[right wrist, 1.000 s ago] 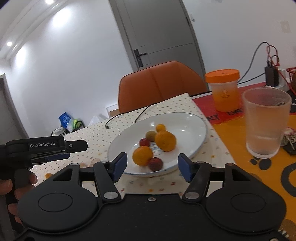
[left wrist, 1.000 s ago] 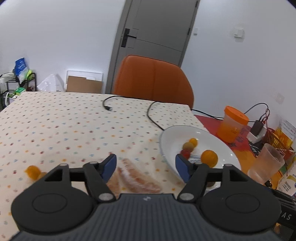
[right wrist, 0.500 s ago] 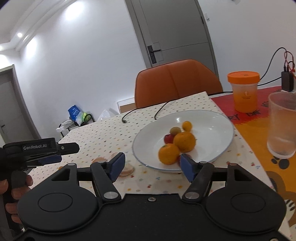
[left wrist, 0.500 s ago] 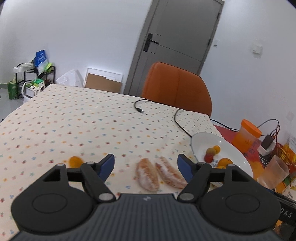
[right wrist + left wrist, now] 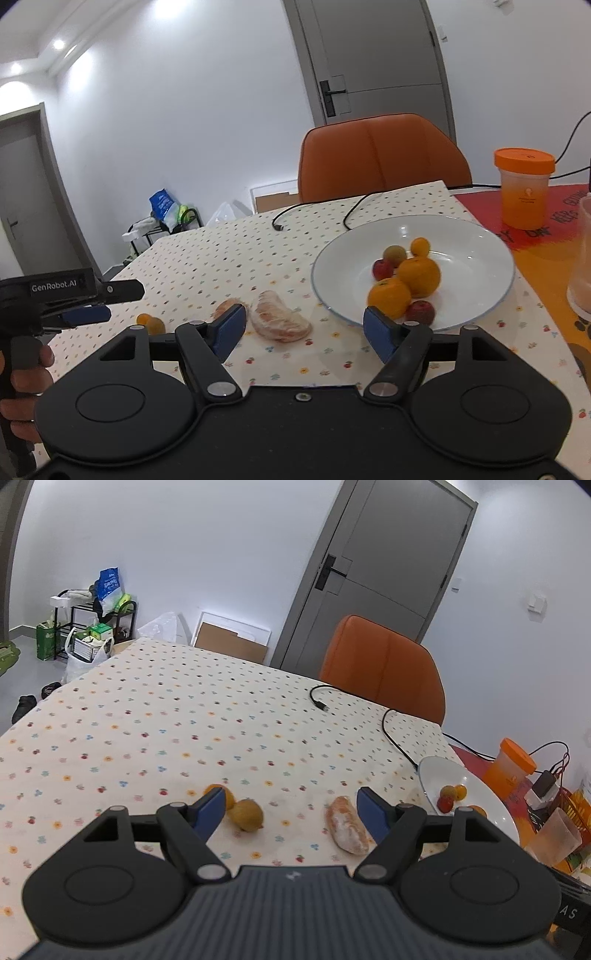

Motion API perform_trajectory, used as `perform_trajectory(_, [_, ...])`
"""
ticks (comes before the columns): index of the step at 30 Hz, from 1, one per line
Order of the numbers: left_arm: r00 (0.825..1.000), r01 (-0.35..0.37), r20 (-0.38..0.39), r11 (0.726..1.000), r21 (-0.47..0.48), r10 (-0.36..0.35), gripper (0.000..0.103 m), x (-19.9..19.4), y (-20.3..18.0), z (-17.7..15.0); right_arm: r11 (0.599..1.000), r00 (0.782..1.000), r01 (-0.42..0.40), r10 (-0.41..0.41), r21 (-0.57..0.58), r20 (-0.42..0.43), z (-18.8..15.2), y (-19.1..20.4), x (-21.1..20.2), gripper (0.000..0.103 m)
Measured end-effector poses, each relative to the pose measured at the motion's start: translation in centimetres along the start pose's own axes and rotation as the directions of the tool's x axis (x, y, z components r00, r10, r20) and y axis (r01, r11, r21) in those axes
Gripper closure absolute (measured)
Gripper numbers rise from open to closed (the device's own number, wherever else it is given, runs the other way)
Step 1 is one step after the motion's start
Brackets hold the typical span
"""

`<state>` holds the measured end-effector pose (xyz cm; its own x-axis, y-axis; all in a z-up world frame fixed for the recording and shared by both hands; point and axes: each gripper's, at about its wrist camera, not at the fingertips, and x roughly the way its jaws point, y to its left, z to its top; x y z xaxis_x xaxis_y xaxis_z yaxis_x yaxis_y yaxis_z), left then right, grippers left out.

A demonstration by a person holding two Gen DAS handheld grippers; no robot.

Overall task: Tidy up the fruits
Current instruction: 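Move the left tool toward the yellow-green fruit while the right approaches a pomelo segment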

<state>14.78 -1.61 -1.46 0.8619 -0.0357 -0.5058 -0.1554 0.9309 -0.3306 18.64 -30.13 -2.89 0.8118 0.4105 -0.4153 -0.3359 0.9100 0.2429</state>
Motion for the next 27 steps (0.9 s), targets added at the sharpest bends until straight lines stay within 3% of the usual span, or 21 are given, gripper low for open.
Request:
perform_trajectory(17, [0.999,-0.044,0.002,0.999,-0.023,0.044,0.027,-0.8,3.8,-0.2,0.997,0.999,-0.036,0.033,-0.063,-0.041,-0.6,3.7,1.8,0.033])
perform_trajectory(27, [0.999,-0.027,-0.024,0.999,-0.038,0.026,0.030,0.3,4.7,-0.9,0.994,0.996,-0.051,0.043,-0.098,-0.081,-0.9,5.3,3.4,0.035])
